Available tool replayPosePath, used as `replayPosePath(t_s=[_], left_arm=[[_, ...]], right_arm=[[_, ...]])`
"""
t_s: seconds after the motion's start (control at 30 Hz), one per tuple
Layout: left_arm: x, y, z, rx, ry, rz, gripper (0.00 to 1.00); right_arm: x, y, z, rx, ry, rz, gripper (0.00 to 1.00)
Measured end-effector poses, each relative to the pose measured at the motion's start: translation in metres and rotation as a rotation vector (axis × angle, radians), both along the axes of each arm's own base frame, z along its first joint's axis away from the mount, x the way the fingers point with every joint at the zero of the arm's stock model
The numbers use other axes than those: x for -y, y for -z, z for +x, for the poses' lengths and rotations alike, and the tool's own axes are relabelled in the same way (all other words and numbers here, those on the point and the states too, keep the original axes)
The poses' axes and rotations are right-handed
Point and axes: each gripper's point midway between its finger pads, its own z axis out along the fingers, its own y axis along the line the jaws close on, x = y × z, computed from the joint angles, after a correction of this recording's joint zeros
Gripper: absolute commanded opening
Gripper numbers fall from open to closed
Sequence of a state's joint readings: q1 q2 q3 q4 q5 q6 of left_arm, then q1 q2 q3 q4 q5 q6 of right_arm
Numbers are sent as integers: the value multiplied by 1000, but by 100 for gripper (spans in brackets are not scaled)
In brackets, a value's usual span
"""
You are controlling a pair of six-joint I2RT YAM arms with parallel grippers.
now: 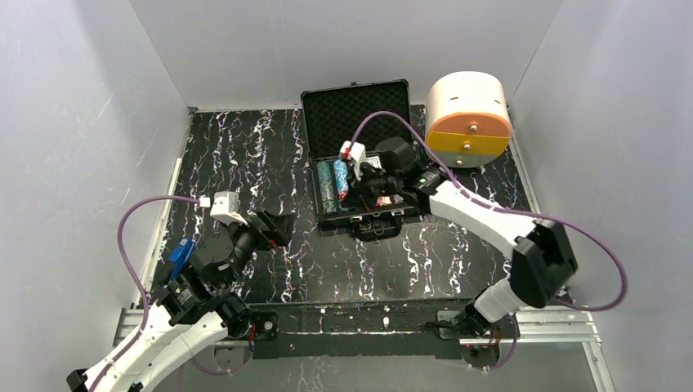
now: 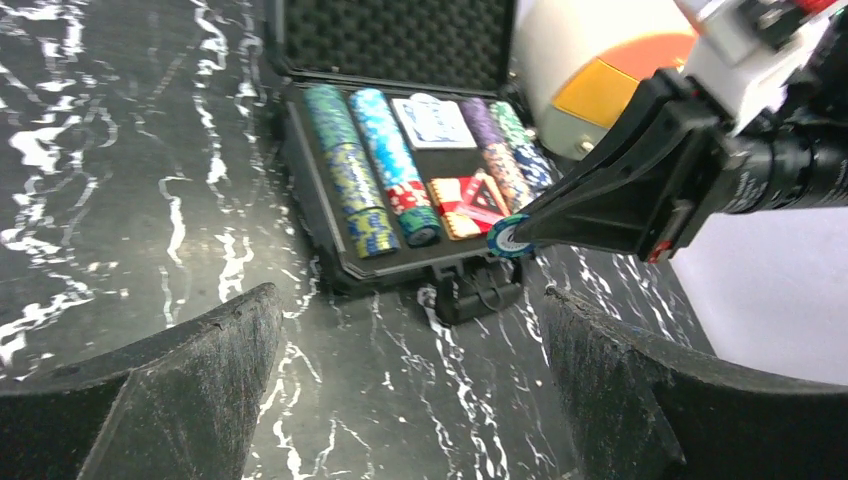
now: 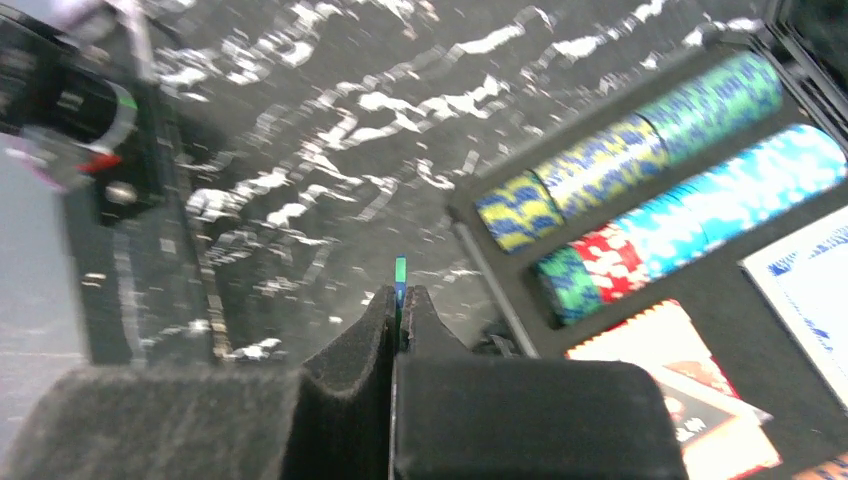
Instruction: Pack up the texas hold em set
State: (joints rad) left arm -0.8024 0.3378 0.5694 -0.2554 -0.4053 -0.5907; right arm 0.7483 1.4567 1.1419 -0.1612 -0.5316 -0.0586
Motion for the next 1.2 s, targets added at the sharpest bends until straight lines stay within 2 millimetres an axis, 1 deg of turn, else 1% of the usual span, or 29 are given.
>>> replayPosePath(t_s=[0.1, 0.23, 0.37, 0.53, 0.63, 0.73, 0.83, 0.97, 1.0, 1.07, 1.1, 1.2], left_arm=[[-14, 3, 2, -11, -64, 26, 98], [-20, 12, 4, -43, -98, 72, 98], [-20, 18, 5, -61, -101, 93, 98], [-19, 16, 5, -54, -99, 86, 98], [-19, 13, 5, -48, -99, 78, 98], [-20, 11, 4, -40, -100, 69, 98], [-21, 11, 4, -38, -100, 67, 98], [-20, 12, 4, -39, -100, 68, 98], [-20, 12, 4, -39, -100, 67, 98], [-20, 11, 4, -38, -100, 66, 98], [-20, 11, 4, -38, -100, 66, 98], [-20, 11, 4, -37, -100, 66, 98]], right_arm=[[1, 34, 19, 51, 4, -142, 1], [3, 67, 35, 145, -23, -301, 1], [1, 78, 41, 227, -75, -374, 1], [-2, 91, 50, 308, -134, -452, 1], [2, 102, 56, 326, -147, -500, 2], [8, 110, 59, 340, -152, -546, 6], [10, 115, 61, 346, -157, -568, 12], [5, 120, 62, 347, -167, -578, 20], [4, 121, 61, 347, -169, -580, 23], [3, 122, 60, 345, -174, -581, 34], [3, 123, 59, 342, -176, -582, 37], [3, 124, 54, 328, -180, -587, 43]])
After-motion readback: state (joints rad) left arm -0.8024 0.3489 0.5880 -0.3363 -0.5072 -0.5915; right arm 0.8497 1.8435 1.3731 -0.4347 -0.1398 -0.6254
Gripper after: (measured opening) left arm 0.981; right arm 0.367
